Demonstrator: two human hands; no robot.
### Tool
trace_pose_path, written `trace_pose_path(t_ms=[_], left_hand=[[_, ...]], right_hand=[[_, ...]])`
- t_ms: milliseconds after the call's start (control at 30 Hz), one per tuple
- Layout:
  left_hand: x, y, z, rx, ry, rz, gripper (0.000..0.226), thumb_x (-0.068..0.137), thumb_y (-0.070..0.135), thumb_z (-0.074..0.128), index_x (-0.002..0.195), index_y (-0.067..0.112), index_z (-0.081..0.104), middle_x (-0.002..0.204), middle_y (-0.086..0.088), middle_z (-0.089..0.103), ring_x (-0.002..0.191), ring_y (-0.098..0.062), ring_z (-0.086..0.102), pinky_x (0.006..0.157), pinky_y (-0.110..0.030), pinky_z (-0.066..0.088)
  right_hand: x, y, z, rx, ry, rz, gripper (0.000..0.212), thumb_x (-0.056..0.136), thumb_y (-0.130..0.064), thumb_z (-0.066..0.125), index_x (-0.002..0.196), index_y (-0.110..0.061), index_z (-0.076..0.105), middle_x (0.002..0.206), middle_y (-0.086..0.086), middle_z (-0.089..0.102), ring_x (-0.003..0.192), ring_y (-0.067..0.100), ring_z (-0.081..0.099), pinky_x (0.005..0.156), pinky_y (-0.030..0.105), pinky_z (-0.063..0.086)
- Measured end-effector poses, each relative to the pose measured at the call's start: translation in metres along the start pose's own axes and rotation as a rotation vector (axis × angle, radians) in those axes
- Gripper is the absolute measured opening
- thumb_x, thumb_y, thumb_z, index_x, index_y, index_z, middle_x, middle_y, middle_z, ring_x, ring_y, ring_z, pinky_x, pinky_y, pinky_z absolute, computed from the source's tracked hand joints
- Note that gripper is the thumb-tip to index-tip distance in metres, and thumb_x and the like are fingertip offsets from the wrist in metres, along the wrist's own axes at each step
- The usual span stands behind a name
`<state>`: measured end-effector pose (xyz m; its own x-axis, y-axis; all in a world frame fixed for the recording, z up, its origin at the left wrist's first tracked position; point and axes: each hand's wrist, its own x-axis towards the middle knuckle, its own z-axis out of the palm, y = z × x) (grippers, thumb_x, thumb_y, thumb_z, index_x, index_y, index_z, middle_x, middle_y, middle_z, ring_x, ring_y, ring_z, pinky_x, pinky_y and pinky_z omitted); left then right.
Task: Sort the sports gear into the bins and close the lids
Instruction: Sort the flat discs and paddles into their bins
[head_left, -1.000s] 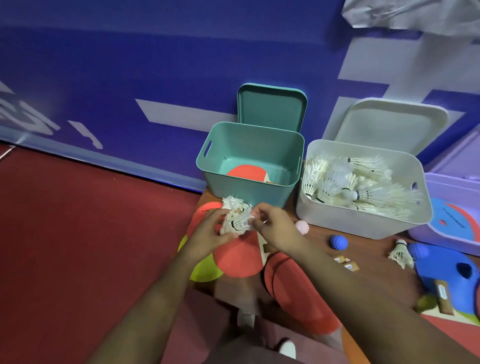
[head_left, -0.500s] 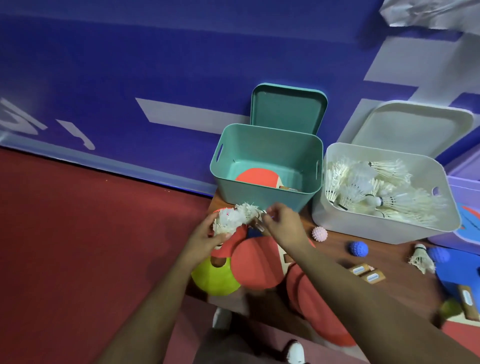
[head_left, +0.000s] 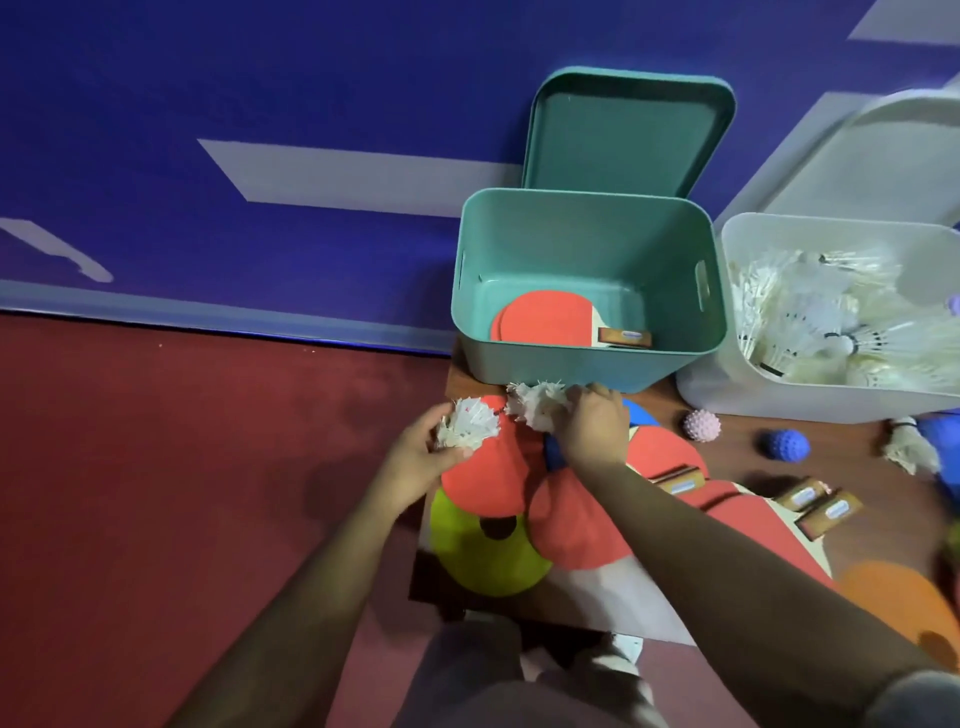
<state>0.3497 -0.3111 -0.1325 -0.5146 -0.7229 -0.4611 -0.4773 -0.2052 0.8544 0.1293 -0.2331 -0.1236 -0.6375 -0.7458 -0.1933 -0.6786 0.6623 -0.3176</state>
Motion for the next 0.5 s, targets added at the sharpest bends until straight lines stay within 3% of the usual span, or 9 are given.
trace_pose_path(t_ms=[167, 267, 367, 433, 500], left_hand=[[0.014, -0.011, 0.0, 0.069, -0.014, -0.033, 0.073, 0.06, 0.036, 0.079, 0.129, 0.028, 0.056, 0.115, 0.004, 0.069, 0.102, -0.013, 0.067, 0.097, -0.037, 0.051], [0.017, 0.006, 0.007, 0.102, -0.011, -0.041, 0.064, 0.067, 0.019, 0.081, 0.125, 0.029, 0.055, 0.118, 0.002, 0.066, 0.106, -0.015, 0.064, 0.101, -0.035, 0.048], [0.019, 0.02, 0.014, 0.121, -0.047, 0.007, 0.062, 0.075, 0.004, 0.077, 0.131, 0.02, 0.054, 0.119, 0.003, 0.063, 0.104, -0.009, 0.06, 0.091, -0.015, 0.043], [0.018, 0.027, 0.016, 0.144, -0.076, 0.047, 0.065, 0.072, 0.016, 0.08, 0.131, 0.028, 0.055, 0.125, 0.007, 0.063, 0.109, -0.005, 0.06, 0.097, -0.019, 0.044], [0.019, 0.029, 0.018, 0.151, -0.123, 0.057, 0.069, 0.064, 0.033, 0.08, 0.129, 0.035, 0.055, 0.126, 0.01, 0.063, 0.114, -0.005, 0.06, 0.105, -0.034, 0.045]], right_hand=[[-0.009, 0.008, -0.007, 0.293, 0.094, -0.026, 0.018, 0.08, -0.011, 0.058, 0.089, -0.002, 0.07, 0.09, 0.021, 0.063, 0.091, 0.039, 0.058, 0.083, 0.039, 0.043], [-0.016, 0.013, -0.022, 0.437, 0.14, 0.03, 0.028, 0.082, -0.017, 0.05, 0.096, -0.003, 0.071, 0.095, 0.015, 0.067, 0.092, 0.03, 0.06, 0.08, 0.033, 0.043], [-0.02, 0.015, -0.037, 0.605, 0.097, 0.019, 0.017, 0.088, -0.011, 0.056, 0.093, -0.01, 0.071, 0.087, 0.005, 0.072, 0.082, 0.019, 0.065, 0.073, 0.029, 0.047], [-0.023, 0.01, -0.044, 0.677, 0.008, 0.004, 0.012, 0.089, -0.009, 0.059, 0.091, -0.012, 0.07, 0.078, 0.002, 0.07, 0.071, 0.016, 0.062, 0.07, 0.033, 0.048], [-0.027, 0.002, -0.045, 0.68, -0.038, 0.009, 0.009, 0.087, -0.009, 0.062, 0.093, -0.014, 0.067, 0.07, 0.002, 0.063, 0.064, 0.016, 0.055, 0.066, 0.037, 0.047]])
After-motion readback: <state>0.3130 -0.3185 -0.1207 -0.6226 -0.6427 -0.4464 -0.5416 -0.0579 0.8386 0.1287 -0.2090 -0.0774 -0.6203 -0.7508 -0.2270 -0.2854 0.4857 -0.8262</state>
